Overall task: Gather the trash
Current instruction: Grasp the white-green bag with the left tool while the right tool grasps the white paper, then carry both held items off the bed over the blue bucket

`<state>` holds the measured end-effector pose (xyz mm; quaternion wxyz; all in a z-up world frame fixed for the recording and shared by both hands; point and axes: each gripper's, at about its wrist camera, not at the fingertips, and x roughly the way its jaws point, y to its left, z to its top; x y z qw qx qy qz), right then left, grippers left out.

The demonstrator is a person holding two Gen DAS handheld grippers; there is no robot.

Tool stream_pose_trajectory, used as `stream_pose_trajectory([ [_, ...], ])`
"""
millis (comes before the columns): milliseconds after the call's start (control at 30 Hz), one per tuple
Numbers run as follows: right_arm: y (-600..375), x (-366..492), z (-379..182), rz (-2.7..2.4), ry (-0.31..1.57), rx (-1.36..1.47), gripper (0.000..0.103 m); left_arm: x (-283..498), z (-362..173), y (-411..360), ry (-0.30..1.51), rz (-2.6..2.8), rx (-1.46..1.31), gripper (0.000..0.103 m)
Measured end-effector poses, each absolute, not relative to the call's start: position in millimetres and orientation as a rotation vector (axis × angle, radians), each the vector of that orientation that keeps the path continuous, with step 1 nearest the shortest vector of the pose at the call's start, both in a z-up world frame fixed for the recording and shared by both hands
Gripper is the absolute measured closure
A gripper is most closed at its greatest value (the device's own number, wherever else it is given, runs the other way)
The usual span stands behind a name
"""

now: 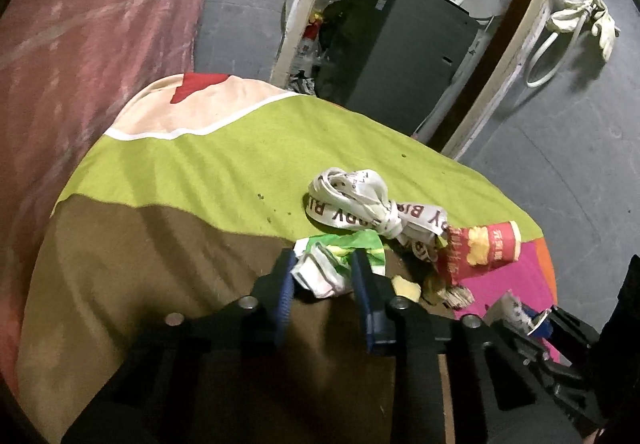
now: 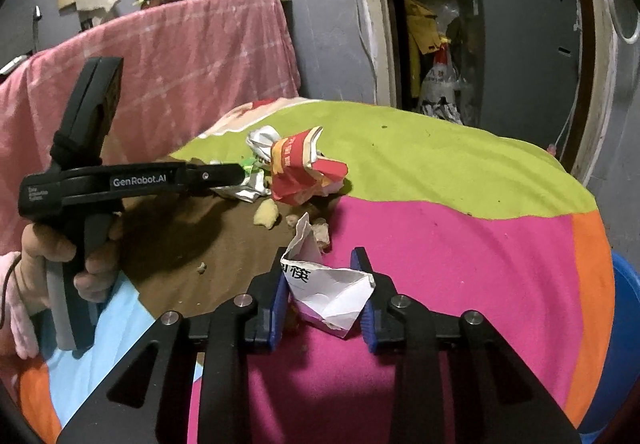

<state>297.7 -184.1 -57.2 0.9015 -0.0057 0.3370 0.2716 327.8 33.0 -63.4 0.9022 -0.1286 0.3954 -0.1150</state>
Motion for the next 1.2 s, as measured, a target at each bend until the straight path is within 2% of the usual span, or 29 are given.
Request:
stream_pose_trajectory([
  [100, -193.5, 291.4, -51.8, 0.569, 0.655, 0.032, 0.076, 318.0, -60.4, 29.0, 0.806, -0.235, -0.258, 0.088],
  [167, -200.3, 286.4, -47.0, 0.572, 0.623, 0.055, 0.075, 312.1, -57.1, 25.5, 0.795, -0.234, -0.255, 0.096],
  [433, -226.7, 262.0, -19.1, 0.519, 0.458, 0.094, 0.075, 268.2, -27.7, 3.3, 0.646, -0.208, -0.212, 0.097],
  [867, -282.1, 196.6, 49.3, 0.344, 0.070, -0.022, 0.075, 208.3, 33.6, -88.2, 0.326, -0.334, -0.221, 0.097],
  [1200, -346.4, 178.5, 69.5, 0.178, -0.059, -0.074, 0.075, 194.2, 56.3, -165.5, 0.152, -0.384, -0.207, 0.097],
])
